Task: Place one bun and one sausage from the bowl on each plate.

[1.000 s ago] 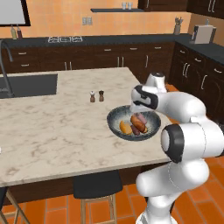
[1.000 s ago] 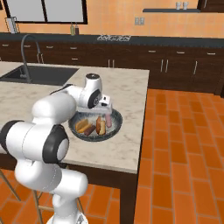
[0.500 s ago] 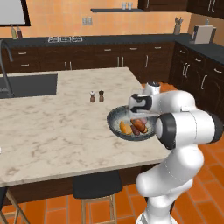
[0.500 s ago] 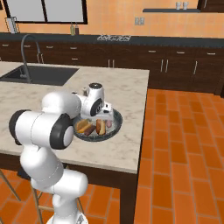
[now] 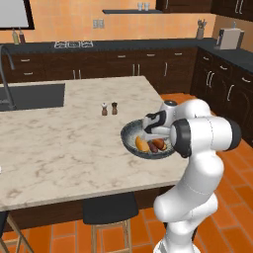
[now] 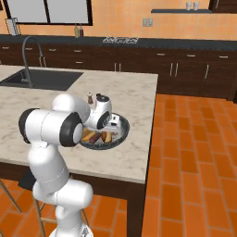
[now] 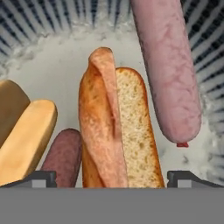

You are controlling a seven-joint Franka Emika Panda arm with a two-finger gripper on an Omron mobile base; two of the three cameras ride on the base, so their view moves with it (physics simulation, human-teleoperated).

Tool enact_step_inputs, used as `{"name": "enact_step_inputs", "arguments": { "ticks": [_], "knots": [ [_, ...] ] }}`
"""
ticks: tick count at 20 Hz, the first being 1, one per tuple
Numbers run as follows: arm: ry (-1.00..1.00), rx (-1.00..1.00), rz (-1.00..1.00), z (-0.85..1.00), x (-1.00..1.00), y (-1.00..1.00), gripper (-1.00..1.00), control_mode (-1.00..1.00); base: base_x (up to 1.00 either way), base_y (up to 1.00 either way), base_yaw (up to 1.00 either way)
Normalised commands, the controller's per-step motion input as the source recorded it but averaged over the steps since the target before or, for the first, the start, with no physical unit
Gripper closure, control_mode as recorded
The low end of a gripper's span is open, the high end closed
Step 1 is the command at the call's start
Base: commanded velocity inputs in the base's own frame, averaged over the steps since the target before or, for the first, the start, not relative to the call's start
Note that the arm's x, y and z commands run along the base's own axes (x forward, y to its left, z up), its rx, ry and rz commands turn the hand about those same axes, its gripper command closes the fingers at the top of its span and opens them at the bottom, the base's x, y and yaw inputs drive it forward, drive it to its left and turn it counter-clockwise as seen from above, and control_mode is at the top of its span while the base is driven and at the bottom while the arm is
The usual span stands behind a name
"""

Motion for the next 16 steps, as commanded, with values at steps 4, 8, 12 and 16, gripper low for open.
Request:
{"name": "enact_step_inputs", "arguments": {
  "ticks": [4,8,12,16],
  "knots": [
    [0.0,0.0,0.0,-0.07,0.03,0.0,-1.0,-1.0,0.0,0.0,0.0],
    [0.0,0.0,0.0,0.0,0.0,0.0,1.0,-1.0,0.0,0.0,0.0],
    [0.0,0.0,0.0,0.0,0.0,0.0,1.0,-1.0,0.0,0.0,0.0],
    [-0.04,0.0,0.0,0.06,-0.06,0.0,1.0,-1.0,0.0,0.0,0.0]
  ]
}}
